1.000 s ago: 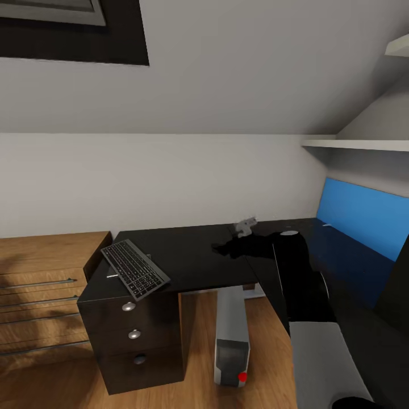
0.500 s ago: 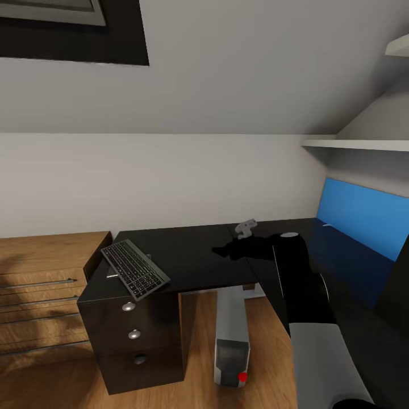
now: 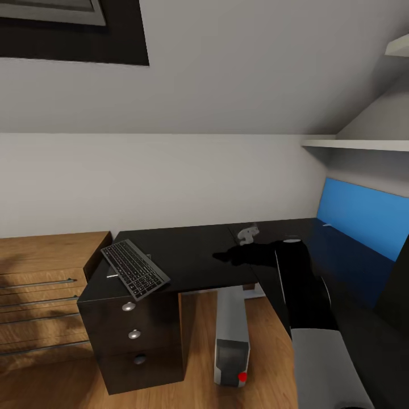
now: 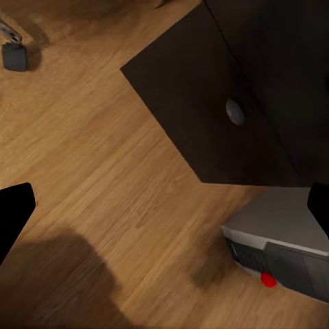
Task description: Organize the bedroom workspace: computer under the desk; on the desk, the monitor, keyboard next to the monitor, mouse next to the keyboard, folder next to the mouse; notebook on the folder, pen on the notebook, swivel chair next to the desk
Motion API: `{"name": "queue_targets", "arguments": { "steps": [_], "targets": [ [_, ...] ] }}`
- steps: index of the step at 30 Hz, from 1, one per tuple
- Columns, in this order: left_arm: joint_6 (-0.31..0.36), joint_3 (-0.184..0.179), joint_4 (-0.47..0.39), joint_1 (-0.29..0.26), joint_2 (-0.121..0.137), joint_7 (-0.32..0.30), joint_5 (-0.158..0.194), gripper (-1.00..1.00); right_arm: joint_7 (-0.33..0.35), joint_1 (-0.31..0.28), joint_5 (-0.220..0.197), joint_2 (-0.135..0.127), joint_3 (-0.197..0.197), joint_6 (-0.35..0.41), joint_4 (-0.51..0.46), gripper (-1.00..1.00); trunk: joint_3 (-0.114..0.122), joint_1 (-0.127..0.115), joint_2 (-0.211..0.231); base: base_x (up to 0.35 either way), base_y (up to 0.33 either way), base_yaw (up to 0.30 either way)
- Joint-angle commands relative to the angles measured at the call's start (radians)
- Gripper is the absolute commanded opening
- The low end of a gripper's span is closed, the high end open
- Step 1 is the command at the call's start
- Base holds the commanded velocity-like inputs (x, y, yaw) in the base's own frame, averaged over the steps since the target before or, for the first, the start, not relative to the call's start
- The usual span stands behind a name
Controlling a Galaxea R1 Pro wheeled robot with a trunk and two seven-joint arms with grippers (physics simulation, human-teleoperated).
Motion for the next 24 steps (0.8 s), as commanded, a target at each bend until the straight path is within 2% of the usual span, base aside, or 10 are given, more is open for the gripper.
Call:
{"name": "queue_targets", "arguments": {
  "steps": [1, 5, 6, 11, 15, 19, 20, 24],
  "targets": [
    [0.006, 0.001, -0.002, 0.001, 0.001, 0.007, 0.013, 1.0, 0.011, 0.005, 0.007, 0.001, -0.008, 0.01, 0.0, 1.0, -0.001, 0.0, -0.001, 0.0, 0.0, 0.0],
    [0.007, 0.001, -0.006, 0.004, 0.003, 0.03, 0.035, 1.0, 0.014, 0.013, 0.001, 0.001, -0.024, 0.021, 0.003, 1.0, -0.001, 0.0, -0.001, 0.0, 0.0, 0.0],
    [0.007, 0.001, -0.006, 0.004, 0.003, 0.059, 0.117, 1.0, 0.014, 0.014, 0.001, 0.001, -0.025, 0.022, 0.003, 1.0, -0.001, 0.0, -0.001, 0.0, 0.0, 0.0],
    [0.007, 0.002, -0.007, 0.005, 0.003, 0.061, 0.12, 1.0, 0.014, 0.016, -0.016, 0.002, -0.027, 0.025, 0.001, 1.0, -0.001, 0.0, -0.001, 0.0, 0.0, 0.0],
    [0.007, 0.002, -0.007, 0.005, 0.004, 0.058, 0.121, 1.0, 0.01, 0.017, -0.062, 0.002, -0.028, 0.033, 0.003, 1.0, 0.0, 0.0, -0.001, 0.0, 0.0, 0.045],
    [0.007, 0.003, -0.007, 0.005, 0.004, 0.056, 0.122, 1.0, 0.004, 0.016, -0.082, 0.003, -0.027, 0.052, 0.018, 1.0, 0.001, 0.0, -0.001, 0.0, 0.0, 0.178],
    [0.007, 0.003, -0.007, 0.005, 0.004, 0.055, 0.122, 1.0, -0.005, 0.015, -0.091, 0.004, -0.026, 0.058, 0.055, 1.0, 0.001, 0.0, -0.001, 0.0, 0.0, 0.258],
    [0.007, 0.004, -0.007, 0.006, 0.003, 0.05, 0.123, 1.0, -0.034, 0.015, -0.097, 0.004, -0.026, 0.058, 0.082, 1.0, 0.002, 0.0, -0.001, 0.0, 0.0, 0.269]
  ]
}}
